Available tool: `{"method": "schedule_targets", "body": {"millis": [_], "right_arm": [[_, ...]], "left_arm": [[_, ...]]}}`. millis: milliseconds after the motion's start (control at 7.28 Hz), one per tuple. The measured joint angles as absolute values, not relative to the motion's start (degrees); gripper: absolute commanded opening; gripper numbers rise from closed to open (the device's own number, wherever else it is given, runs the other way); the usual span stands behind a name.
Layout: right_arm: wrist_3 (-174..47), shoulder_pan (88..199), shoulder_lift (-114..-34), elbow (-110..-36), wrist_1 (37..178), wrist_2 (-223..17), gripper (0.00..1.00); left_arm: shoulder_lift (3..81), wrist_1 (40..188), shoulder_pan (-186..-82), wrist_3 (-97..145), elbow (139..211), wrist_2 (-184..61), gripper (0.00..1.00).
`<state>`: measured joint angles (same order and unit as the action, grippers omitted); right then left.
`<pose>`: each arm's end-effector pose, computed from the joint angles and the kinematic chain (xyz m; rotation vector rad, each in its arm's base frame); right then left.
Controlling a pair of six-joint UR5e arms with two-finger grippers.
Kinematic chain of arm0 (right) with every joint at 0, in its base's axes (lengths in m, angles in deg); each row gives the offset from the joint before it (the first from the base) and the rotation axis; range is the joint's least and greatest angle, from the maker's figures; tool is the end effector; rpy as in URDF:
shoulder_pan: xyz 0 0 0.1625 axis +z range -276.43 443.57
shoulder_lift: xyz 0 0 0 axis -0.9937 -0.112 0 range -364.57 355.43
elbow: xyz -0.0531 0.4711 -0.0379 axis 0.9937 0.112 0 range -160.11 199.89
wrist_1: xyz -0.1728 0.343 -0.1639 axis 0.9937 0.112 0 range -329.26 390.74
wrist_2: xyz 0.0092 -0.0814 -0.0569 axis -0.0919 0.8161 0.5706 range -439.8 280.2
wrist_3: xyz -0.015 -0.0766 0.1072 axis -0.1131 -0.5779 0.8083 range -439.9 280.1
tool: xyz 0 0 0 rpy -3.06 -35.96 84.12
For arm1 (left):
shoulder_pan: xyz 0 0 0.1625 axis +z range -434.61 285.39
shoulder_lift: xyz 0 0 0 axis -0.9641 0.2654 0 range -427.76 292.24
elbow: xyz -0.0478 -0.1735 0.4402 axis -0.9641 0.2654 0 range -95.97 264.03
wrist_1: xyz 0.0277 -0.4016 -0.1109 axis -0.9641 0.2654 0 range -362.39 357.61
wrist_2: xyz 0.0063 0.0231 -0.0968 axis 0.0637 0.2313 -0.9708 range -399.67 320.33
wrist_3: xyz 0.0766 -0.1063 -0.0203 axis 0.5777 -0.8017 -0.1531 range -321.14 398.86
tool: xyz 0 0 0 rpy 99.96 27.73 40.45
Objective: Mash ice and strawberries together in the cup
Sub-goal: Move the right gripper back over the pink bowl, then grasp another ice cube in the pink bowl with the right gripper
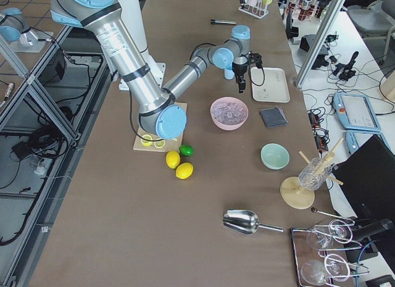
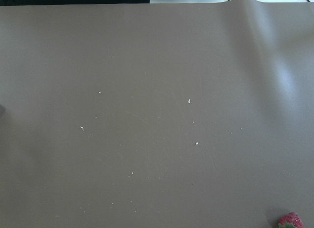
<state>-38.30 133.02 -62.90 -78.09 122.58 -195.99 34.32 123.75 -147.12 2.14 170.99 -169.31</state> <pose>-0.4022 -0.5851 0.3476 0.1993 -0.7578 -0.1333 0.1439 -0.6184 0.5666 0.3733 0.9246 -0.0348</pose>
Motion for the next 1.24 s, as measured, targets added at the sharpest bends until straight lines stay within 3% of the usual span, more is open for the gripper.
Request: {"method": "schedule_targets", "body": {"millis": [412, 1236], "right_arm": [[-42.2, 133.4, -72.4, -78.4, 115.0, -195.7, 0.64], [-39.4, 129.8, -73.2, -77.9, 112.7, -194.0, 0.61]], "left_arm": [[34.1, 123.8, -147.1, 2.3, 171.3, -169.3, 0.97], [34.3, 123.9, -147.1, 2.5, 171.1, -169.2, 0.97]]}}
